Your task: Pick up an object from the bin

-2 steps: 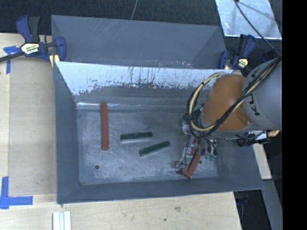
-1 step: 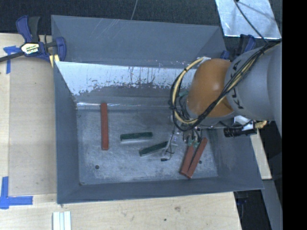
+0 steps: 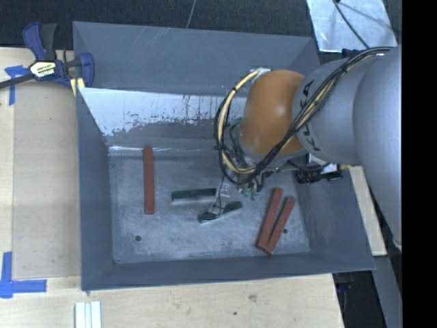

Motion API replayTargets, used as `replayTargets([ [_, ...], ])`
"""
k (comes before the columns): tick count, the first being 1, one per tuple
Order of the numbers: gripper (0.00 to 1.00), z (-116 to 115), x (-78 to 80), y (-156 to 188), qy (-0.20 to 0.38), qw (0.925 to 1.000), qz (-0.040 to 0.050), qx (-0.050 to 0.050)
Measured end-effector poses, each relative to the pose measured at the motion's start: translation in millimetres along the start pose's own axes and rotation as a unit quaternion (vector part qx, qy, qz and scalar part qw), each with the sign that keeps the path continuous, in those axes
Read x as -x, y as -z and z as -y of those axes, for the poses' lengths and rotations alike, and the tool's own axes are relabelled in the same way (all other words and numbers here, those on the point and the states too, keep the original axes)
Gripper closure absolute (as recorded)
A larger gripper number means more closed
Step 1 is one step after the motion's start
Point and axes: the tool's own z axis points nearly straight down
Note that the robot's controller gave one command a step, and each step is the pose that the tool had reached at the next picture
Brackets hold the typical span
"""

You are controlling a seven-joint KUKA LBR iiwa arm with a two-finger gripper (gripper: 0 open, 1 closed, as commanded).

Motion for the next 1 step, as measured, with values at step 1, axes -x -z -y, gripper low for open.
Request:
replayTargets([
  [1, 1.00, 23.0, -53.7, -30.4, -0.026, 0.9997, -0.0007, -0.001],
])
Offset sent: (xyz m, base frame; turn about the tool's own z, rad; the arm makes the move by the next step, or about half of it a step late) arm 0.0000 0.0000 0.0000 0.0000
